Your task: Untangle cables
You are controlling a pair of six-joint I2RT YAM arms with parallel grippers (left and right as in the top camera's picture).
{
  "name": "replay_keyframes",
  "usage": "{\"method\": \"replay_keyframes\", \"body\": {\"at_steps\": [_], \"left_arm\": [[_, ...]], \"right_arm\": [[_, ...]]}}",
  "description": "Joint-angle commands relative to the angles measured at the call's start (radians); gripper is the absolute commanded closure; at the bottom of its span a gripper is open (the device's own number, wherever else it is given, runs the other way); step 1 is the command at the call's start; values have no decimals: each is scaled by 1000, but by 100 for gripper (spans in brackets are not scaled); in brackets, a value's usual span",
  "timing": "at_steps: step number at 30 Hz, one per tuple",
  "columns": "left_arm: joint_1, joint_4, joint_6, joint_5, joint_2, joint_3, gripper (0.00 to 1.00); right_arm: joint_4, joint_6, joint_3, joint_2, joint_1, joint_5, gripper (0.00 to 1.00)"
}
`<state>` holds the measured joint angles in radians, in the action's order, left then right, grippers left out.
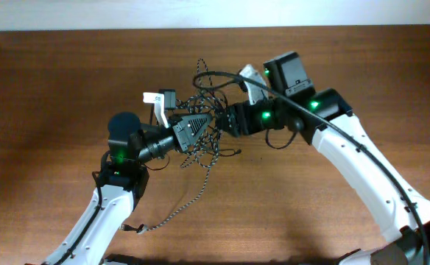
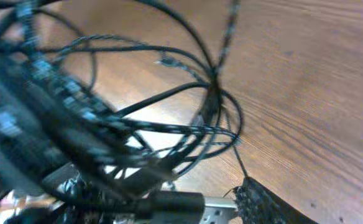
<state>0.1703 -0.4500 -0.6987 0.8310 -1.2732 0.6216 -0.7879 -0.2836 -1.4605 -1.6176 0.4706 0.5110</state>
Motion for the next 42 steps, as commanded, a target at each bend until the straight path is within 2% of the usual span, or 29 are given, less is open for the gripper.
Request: {"method": "replay_keyframes", "body": {"at_steps": [1, 2, 3, 4, 6, 7, 9, 10, 13, 16, 17, 18, 19, 20, 21, 24, 25, 26, 27, 28, 29, 30, 31, 32, 34, 37, 39, 41, 42], "left_arm": [[4, -6, 22, 25, 11, 3, 100], [6, -12, 22, 56, 11, 3, 100], [6, -40, 22, 141, 11, 3, 100], [6, -98, 22, 240, 11, 3, 100], [5, -257, 23, 438, 11, 3, 100], [5, -260, 23, 475, 11, 3, 100], [3, -204, 69, 513, 11, 3, 100], [3, -170, 98, 516, 11, 3, 100], [-13, -22, 206, 515, 11, 2, 100], [-104, 86, 246, 515, 11, 2, 99], [-126, 90, 245, 507, 11, 2, 94], [-139, 90, 244, 461, 11, 2, 82], [-138, 90, 244, 428, 11, 2, 81], [-138, 89, 244, 396, 11, 2, 94], [-138, 89, 245, 358, 11, 3, 99], [-140, 97, 244, 151, 11, 3, 100], [-152, 138, 234, -4, 11, 2, 100], [-166, 187, 169, -129, 11, 3, 100], [-172, 206, 138, -161, 11, 2, 100], [-168, 203, 138, -133, 11, 3, 100], [-164, 189, 129, -70, 11, 3, 100], [-164, 173, 91, -37, 11, 3, 100], [-164, 116, 99, 36, 11, 3, 100], [-164, 61, 151, 103, 11, 3, 100], [-164, -65, 181, 187, 11, 3, 100], [-163, -64, 181, 191, 11, 2, 100], [-147, -64, 181, 195, 11, 3, 100], [-146, -57, 181, 202, 11, 2, 100], [-146, -54, 181, 202, 11, 2, 100]], "right_arm": [[89, -144, -9, 4, 56, -216, 46], [117, -145, -9, -2, 73, -288, 53], [145, -216, -9, -23, 98, -440, 68], [151, -247, -9, -43, 106, -528, 78], [161, -249, -9, -95, 93, -764, 80], [152, -260, -10, -95, 79, -841, 80], [111, -283, -11, -42, -24, -971, 71], [90, -283, -11, -23, -75, -992, 71], [-34, -283, -11, 60, -382, -965, 71], [-77, -283, -11, 94, -541, -872, 69], [-76, -282, -11, 96, -581, -725, 67], [-77, -282, -11, 96, -596, -624, 66], [-78, -273, -11, 96, -596, -567, 64], [-85, -229, -11, 97, -595, -470, 61], [-104, -220, -11, 101, -595, -459, 58], [-135, -219, -11, 135, -596, -583, 51], [-161, -222, -11, 163, -596, -726, 46], [-166, -222, -11, 179, -596, -727, 45], [-166, -222, -11, 190, -596, -647, 40], [-169, -219, -11, 188, -595, -397, 37], [-177, -201, -11, 184, -595, -271, 38], [-186, -145, -11, 181, -595, -119, 39], [-204, -29, -11, 179, -593, 151, 41], [-222, 7, -11, 179, -587, 247, 41], [-283, 7, -5, 176, -493, 267, 42], [-204, -82, -3, 138, -252, 49, 42], [-86, -92, -3, 92, -106, -47, 53], [-5, -163, -3, 34, 3, -53, 56], [30, -198, -3, 13, 30, -53, 66]]}}
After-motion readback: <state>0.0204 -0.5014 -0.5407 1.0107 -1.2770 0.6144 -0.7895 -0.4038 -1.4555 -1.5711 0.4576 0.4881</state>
